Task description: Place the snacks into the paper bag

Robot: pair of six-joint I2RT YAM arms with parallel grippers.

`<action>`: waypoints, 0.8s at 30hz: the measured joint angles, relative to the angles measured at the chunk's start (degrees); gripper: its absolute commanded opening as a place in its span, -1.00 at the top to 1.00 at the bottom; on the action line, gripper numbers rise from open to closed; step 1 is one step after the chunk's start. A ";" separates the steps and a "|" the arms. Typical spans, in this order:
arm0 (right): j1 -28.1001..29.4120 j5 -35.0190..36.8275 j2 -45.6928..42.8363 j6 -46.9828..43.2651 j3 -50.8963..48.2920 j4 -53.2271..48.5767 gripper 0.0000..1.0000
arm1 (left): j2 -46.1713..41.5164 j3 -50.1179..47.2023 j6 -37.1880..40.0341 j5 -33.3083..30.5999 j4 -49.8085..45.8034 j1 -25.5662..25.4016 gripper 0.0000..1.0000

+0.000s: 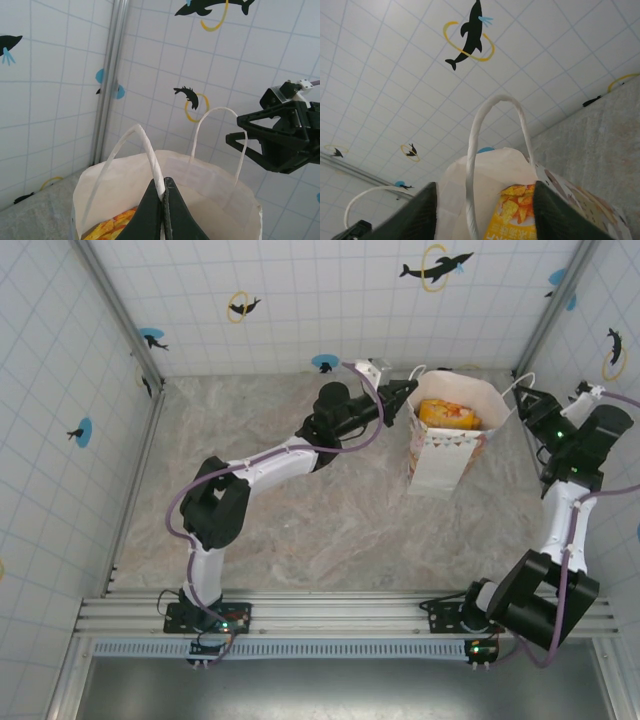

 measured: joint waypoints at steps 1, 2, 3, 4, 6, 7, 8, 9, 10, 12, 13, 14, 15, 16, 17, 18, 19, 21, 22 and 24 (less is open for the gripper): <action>0.15 -0.15 0.48 0.31 0.09 0.74 0.87 | -0.24 -0.22 0.04 -0.02 -0.02 0.00 1.00; 0.33 -0.33 0.74 0.35 0.24 1.33 1.00 | -0.50 -0.46 0.04 -0.02 -0.02 0.00 1.00; 0.39 -0.39 0.92 0.39 0.46 1.90 1.00 | -0.81 -0.72 0.26 -0.09 -0.13 0.00 1.00; 0.55 -0.39 0.94 0.52 0.66 2.03 1.00 | -1.07 -0.92 0.48 -0.22 -0.35 0.00 1.00; 0.92 -0.42 0.92 0.50 0.79 2.34 1.00 | -1.73 -1.53 1.40 -0.63 -0.98 0.00 1.00; 1.11 -0.35 0.92 0.39 0.79 2.34 1.00 | -2.10 -1.77 1.95 -0.92 -1.49 0.00 1.00; 1.42 -0.28 0.87 0.22 0.83 2.29 1.00 | -2.58 -2.08 2.67 -1.29 -2.21 0.00 1.00; 1.70 -0.20 0.87 0.02 1.01 2.19 1.00 | -3.13 -2.43 3.34 -1.70 -2.89 0.00 1.00; 2.08 -0.07 0.85 -0.20 1.33 1.92 1.00 | -3.65 -2.69 4.09 -2.08 -3.72 0.00 1.00; 3.32 0.33 0.85 -0.87 2.38 1.05 1.00 | -4.96 -3.28 5.70 -2.82 -5.75 0.00 1.00; 4.35 0.68 0.79 -1.33 2.97 0.57 1.00 | -5.70 -3.72 6.49 -3.26 -6.80 0.00 1.00; 5.51 1.16 0.68 -1.79 3.48 0.33 1.00 | -6.71 -4.31 7.48 -3.85 -8.07 0.00 1.00; 6.49 1.51 0.61 -2.16 3.82 0.20 1.00 | -7.58 -4.85 8.22 -4.31 -9.09 0.00 1.00; 7.96 1.97 0.50 -2.67 4.28 -0.09 1.00 | -8.63 -5.62 9.31 -4.96 -9.99 0.00 1.00; 9.51 2.75 0.44 -3.23 4.94 -0.79 1.00 | -9.97 -6.54 10.32 -5.60 -11.02 0.02 1.00; 10.95 3.19 0.44 -3.76 5.53 -1.29 1.00 | -11.04 -7.28 11.02 -6.14 -11.85 0.09 1.00; 12.76 3.98 0.44 -4.42 6.27 -2.12 1.00 | -12.24 -8.11 11.91 -6.67 -12.70 0.22 1.00; 16.17 5.16 0.44 -5.53 7.30 -2.91 1.00 | -14.80 -9.70 13.40 -7.39 -14.36 0.79 1.00; 18.14 6.12 0.44 -6.21 7.65 -3.15 1.00 | -16.35 -10.73 14.08 -7.76 -15.15 1.25 1.00; 22.34 7.91 0.44 -7.45 7.85 -3.48 1.00 | -19.63 -12.92 15.56 -8.48 -16.90 2.40 1.00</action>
